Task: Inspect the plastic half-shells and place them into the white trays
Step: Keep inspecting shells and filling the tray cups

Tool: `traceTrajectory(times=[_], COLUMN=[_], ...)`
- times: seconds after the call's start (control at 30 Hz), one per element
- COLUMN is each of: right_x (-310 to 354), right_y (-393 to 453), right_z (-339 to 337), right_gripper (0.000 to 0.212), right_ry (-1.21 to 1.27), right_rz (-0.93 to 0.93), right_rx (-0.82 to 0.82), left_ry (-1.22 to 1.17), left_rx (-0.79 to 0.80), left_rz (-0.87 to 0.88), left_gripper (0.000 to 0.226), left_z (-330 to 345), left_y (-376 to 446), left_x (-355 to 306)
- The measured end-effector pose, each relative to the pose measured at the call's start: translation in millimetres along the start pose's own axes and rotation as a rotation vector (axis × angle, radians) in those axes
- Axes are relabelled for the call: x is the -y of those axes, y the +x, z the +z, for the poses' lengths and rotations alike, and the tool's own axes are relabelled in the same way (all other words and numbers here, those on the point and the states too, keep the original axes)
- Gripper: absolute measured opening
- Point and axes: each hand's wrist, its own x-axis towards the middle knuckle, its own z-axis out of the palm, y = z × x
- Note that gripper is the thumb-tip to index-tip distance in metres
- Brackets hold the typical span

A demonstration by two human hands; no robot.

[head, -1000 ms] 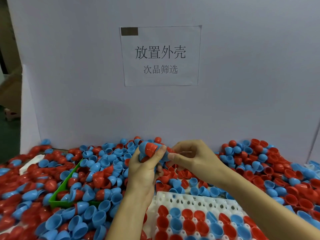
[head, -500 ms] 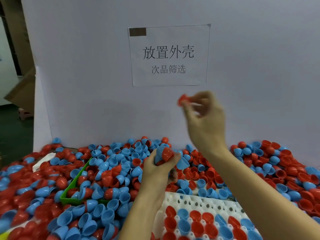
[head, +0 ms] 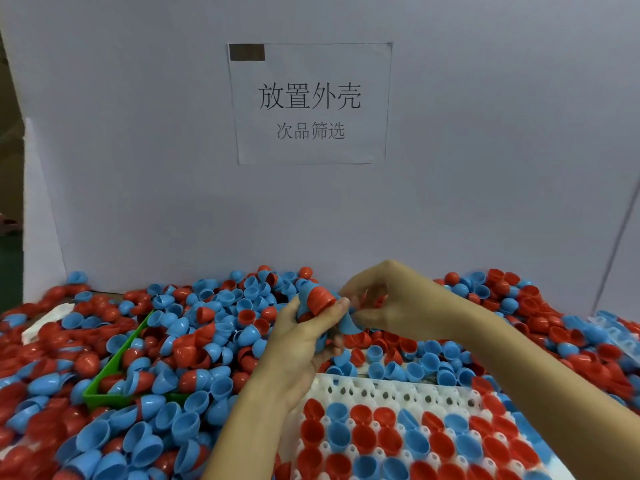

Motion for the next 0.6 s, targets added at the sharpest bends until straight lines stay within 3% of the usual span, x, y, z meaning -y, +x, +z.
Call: traceTrajectory(times=[0.07,0.17,0.27,0.33,0.43,0.6], right_x=[-3,-17,-42,-63,-94,-125], right_y=[-5,-15,-30,-41,-58,-80], right_z=[-1,-9,-19,-22,-18,-2], right_gripper=[0.022,0.018,0.015,0.029,0.022,0.030], right_ry=[-0.045,-0.081,-0.150,-0.211,-0.317,-0.463], right_rz=[-0.005,0.053,0.149,0.214,0.327,0.462], right_rx=[-0.020,-0.080,-0.108,-0.066,0.032,0.168], left_ry=[0.037,0.107,0.199,0.216,0.239,0.264], left_rx=[0.035,0.065,0.003,-0.028,-0.040,-0.029], left_rz=[-0.011,-0.009,-0.007,-0.017,-0.024,-0.016], left_gripper=[0.025,0.013,0.018,0.018,0.018,0.023], left_z=[7,13,11,8,6,5], left_y=[-1,-1,0,2,4,6], left_x=[3,6,9,12,14,16])
